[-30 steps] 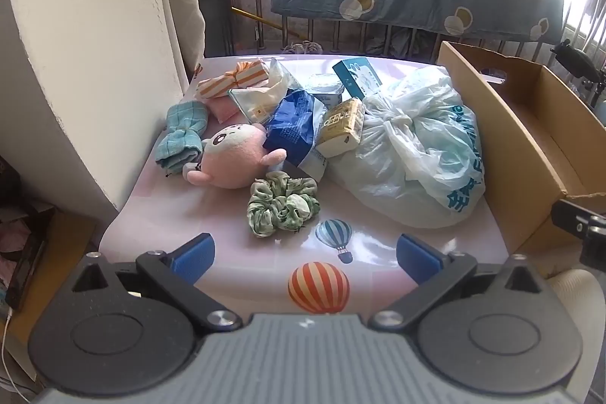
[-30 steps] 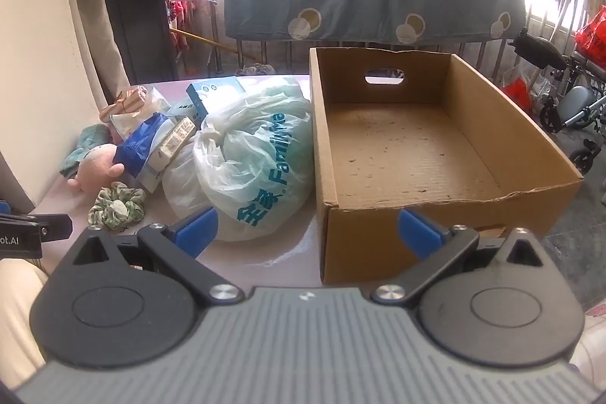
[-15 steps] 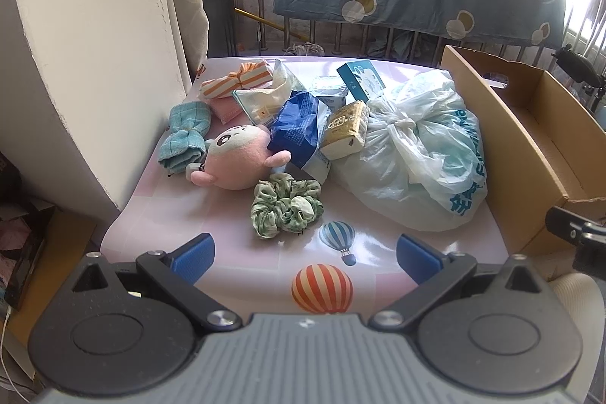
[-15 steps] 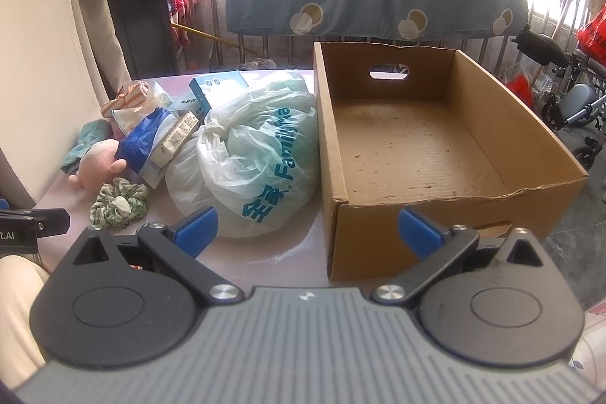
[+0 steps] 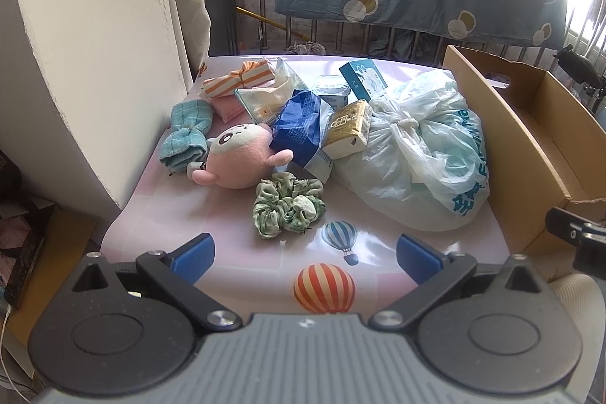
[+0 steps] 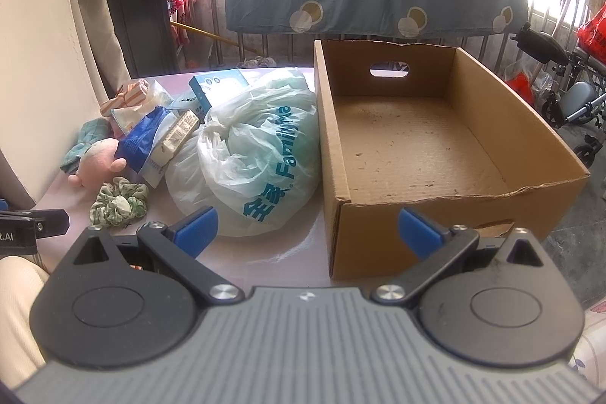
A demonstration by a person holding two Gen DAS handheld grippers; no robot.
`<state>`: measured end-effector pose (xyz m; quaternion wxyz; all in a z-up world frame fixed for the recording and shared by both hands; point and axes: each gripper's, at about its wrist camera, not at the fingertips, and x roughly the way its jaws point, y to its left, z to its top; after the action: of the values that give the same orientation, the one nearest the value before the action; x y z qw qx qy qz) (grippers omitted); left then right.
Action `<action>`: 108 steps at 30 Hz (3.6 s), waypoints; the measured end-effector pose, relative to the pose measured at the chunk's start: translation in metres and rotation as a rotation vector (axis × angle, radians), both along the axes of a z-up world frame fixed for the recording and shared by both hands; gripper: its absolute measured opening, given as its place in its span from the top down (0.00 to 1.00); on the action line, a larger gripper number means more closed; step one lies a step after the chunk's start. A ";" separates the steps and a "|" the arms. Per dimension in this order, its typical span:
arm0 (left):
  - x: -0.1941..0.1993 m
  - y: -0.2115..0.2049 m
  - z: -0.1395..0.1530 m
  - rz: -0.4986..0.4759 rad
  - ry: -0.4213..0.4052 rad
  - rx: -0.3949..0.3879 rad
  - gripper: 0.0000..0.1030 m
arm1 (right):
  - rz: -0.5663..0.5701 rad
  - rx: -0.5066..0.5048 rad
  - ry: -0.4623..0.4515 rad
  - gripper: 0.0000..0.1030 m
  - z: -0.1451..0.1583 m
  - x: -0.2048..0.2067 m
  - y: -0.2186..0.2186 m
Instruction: Organize soft objects
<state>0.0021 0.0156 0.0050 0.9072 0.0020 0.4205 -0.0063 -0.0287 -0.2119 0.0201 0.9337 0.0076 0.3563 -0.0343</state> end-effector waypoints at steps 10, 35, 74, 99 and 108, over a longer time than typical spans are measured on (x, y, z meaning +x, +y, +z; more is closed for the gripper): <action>0.000 0.001 0.000 -0.002 0.000 0.001 0.00 | -0.001 0.001 0.003 0.01 0.000 0.000 0.000; 0.002 0.004 0.000 -0.001 0.001 -0.002 0.00 | -0.011 -0.021 0.010 0.01 -0.001 0.001 0.002; 0.014 0.072 -0.013 0.021 -0.113 -0.017 0.09 | 0.263 0.324 -0.068 0.09 0.016 0.068 0.044; 0.105 0.087 -0.029 -0.042 -0.144 -0.103 0.45 | 0.289 0.441 0.050 0.39 0.001 0.157 0.078; 0.131 0.101 -0.038 -0.024 -0.175 -0.093 0.52 | 0.373 0.441 0.154 0.39 0.018 0.223 0.095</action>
<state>0.1331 0.1168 -0.0327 0.9394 -0.0345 0.3390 -0.0367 0.1942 -0.1173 0.0382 0.8698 0.1419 0.4204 0.2158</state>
